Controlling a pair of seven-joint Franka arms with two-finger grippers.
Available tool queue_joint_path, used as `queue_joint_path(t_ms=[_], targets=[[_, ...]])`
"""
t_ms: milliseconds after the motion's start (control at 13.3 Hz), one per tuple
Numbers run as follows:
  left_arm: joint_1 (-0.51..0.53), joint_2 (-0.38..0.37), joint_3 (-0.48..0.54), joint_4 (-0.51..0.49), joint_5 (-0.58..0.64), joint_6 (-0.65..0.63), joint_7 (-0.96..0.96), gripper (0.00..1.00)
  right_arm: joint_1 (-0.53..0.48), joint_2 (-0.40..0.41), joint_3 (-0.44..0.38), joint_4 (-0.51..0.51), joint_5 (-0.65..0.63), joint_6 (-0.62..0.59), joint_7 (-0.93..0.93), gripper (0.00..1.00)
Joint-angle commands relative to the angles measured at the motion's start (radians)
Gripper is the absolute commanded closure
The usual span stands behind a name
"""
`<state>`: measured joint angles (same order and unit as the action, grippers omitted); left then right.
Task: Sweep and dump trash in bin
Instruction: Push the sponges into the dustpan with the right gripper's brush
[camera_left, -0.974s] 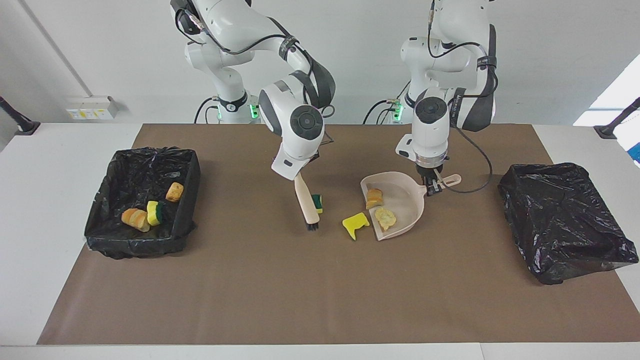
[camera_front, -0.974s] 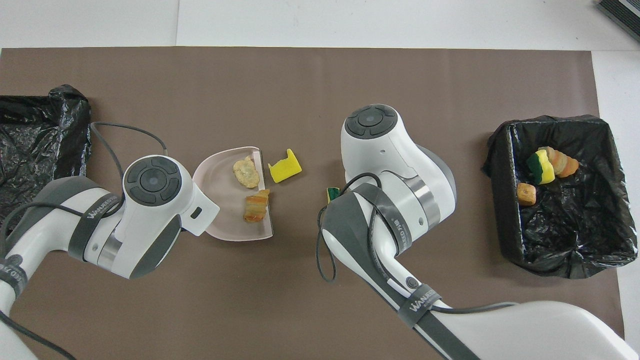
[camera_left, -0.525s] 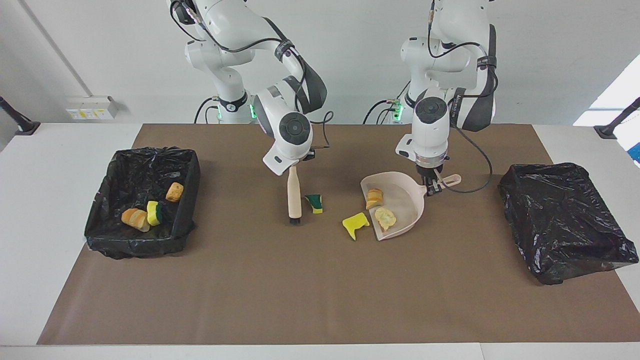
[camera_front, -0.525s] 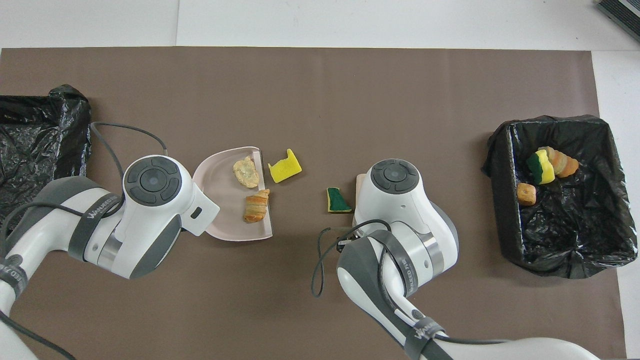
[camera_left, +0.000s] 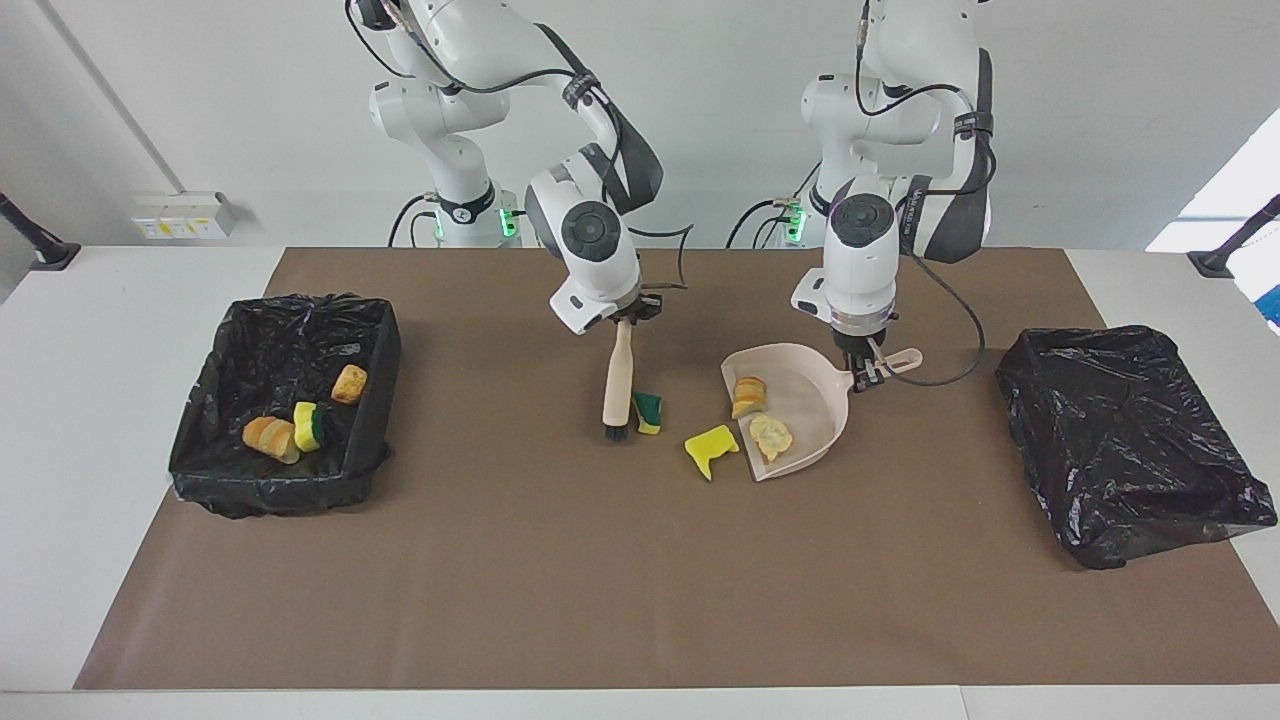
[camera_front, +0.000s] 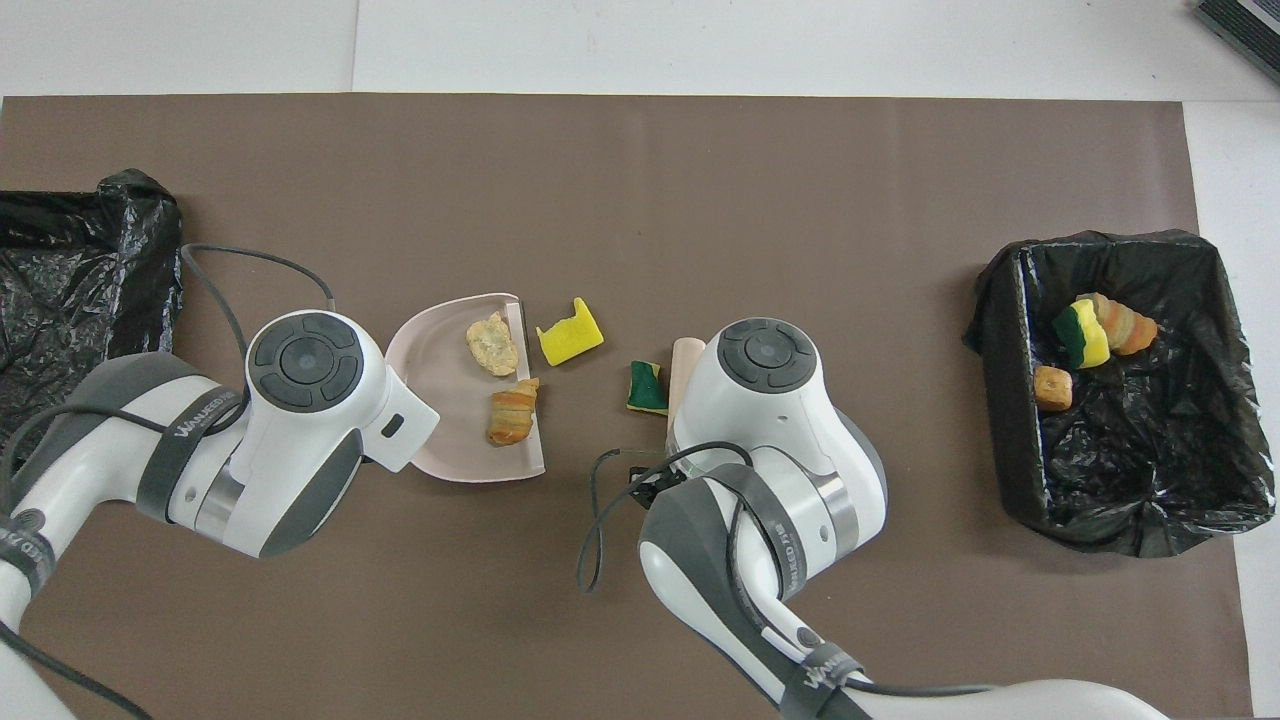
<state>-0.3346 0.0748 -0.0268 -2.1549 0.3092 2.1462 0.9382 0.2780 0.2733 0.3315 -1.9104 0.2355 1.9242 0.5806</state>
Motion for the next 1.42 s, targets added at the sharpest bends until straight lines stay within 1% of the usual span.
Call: queue_joint_path(t_ms=[0,225,375,525,750,900,974,1049,1199,1274,1349], targets=[[0.014,-0.036,-0.005,-0.042,-0.002,0.024,-0.006,1.0,0.029,0.121,0.006,0.128,0.01,0.004,0.007,1.0],[0.014,-0.036,-0.005,-0.042,-0.002,0.024,-0.006,1.0,0.041,0.144,0.006,0.175,0.019,0.016,-0.095,1.0],[0.014,-0.036,-0.005,-0.042,-0.002,0.026,-0.006,1.0,0.05,0.149,0.014,0.175,0.069,0.07,-0.148,1.0],[0.014,-0.036,-0.005,-0.042,-0.002,0.026,-0.006,1.0,0.076,0.149,0.018,0.169,0.094,0.108,-0.179,1.0],[0.014,-0.036,-0.005,-0.042,-0.002,0.026,-0.006,1.0,0.098,0.127,0.055,0.116,0.232,0.209,-0.217,1.0],[0.014,-0.036,-0.005,-0.042,-0.002,0.026,-0.004,1.0,0.105,0.127,0.087,0.123,0.312,0.24,-0.197,1.0],[0.014,-0.036,-0.005,-0.042,-0.002,0.026,-0.004,1.0,0.104,0.119,0.087,0.128,0.314,0.236,-0.186,1.0],[0.015,-0.036,-0.005,-0.042,-0.002,0.026,-0.004,1.0,0.087,0.095,0.087,0.122,0.303,0.208,-0.186,1.0],[0.015,-0.036,-0.005,-0.042,-0.002,0.026,0.004,1.0,0.069,0.07,0.08,0.125,0.295,0.122,-0.177,1.0],[0.02,-0.036,-0.005,-0.04,-0.002,0.027,0.01,1.0,0.072,0.045,0.075,0.117,0.277,0.113,-0.153,1.0],[0.028,-0.035,-0.007,-0.04,-0.004,0.027,0.01,1.0,0.069,0.04,0.077,0.117,0.231,0.089,-0.101,1.0]])
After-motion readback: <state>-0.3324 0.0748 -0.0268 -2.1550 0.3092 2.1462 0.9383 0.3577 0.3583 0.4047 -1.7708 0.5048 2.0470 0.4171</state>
